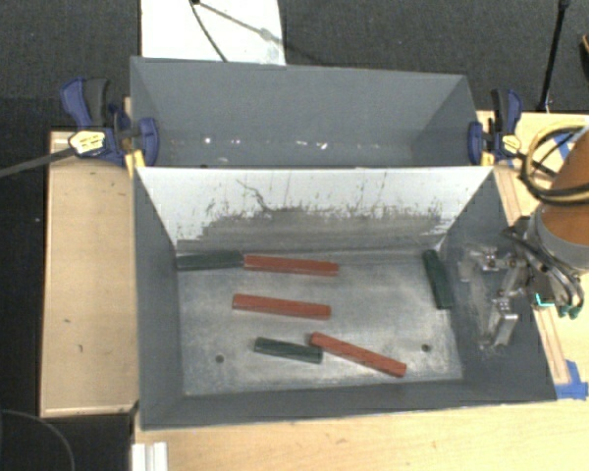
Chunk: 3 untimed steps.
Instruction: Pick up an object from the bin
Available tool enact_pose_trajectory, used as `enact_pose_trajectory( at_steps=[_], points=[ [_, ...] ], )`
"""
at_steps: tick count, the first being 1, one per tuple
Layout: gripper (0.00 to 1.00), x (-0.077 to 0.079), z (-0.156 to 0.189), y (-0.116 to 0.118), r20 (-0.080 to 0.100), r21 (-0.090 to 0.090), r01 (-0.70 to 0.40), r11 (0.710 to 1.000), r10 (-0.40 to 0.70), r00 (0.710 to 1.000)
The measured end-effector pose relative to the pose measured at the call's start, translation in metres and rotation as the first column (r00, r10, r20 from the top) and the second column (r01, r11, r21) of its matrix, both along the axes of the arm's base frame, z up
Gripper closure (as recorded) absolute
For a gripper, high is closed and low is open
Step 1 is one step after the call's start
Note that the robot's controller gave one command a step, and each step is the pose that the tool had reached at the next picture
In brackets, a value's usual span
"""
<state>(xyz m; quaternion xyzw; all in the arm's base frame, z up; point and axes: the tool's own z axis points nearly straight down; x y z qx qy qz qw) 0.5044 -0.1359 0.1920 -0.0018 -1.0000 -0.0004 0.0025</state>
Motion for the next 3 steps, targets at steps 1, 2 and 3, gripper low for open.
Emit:
enact_pose_trajectory(
  at_steps=[1, 2, 3],
  points=[
    [0.0, 0.078, -0.091, 0.015, 0.008, 0.001, 0.005, 1.0, -0.005, 1.0],
    [0.0, 0.062, -0.032, 0.13, 0.012, 0.004, 0.005, 1.0, -0.005, 1.0],
    [0.0, 0.02, -0.117, 0.159, -0.002, 0.001, 0.077, 0.997, -0.077, 0.997]
  ],
)
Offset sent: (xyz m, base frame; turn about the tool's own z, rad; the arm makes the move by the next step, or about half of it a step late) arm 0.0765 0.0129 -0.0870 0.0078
